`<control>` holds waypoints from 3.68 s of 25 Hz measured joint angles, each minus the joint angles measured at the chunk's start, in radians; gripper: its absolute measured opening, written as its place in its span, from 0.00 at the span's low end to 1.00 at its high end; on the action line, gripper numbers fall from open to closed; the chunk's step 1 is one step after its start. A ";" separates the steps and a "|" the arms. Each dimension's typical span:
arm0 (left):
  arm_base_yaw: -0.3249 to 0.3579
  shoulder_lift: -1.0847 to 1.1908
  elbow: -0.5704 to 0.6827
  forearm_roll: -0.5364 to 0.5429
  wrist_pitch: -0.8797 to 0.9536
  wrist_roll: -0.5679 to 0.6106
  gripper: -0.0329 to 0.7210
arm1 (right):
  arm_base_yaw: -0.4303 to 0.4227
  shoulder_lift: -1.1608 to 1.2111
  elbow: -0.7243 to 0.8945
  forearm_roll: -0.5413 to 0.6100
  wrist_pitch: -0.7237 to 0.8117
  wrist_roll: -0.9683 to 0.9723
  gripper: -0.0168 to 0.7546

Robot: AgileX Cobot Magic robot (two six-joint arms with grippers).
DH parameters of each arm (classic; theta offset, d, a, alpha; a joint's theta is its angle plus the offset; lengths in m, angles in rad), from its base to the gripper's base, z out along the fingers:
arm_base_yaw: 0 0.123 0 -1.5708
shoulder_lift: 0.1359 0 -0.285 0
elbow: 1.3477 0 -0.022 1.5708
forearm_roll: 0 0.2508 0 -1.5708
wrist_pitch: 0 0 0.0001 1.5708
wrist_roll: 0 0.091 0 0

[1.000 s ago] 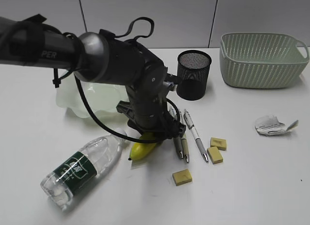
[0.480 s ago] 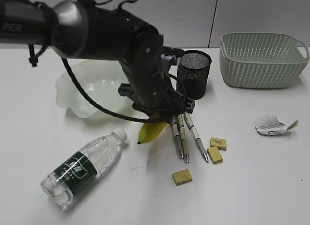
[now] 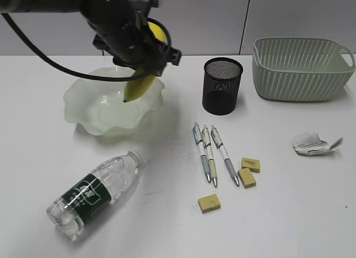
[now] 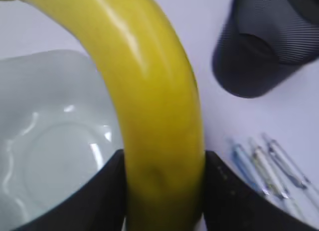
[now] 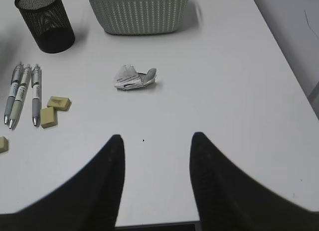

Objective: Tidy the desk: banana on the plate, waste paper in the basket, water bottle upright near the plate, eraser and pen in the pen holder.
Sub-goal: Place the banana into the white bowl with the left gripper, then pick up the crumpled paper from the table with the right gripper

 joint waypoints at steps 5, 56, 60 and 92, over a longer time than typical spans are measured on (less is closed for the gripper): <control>0.111 0.055 0.000 0.013 0.000 0.000 0.48 | 0.000 0.000 0.000 0.000 0.000 0.000 0.48; 0.157 -1.944 1.006 -0.058 0.433 0.144 0.58 | 0.000 0.018 -0.001 0.053 -0.007 -0.068 0.48; 0.157 -1.944 1.006 -0.023 0.432 0.151 0.55 | 0.000 0.132 -0.030 0.148 -0.097 -0.207 0.48; 0.436 -1.956 1.006 -0.014 0.426 0.159 0.50 | -0.003 1.890 -0.427 -0.175 -0.663 0.558 0.19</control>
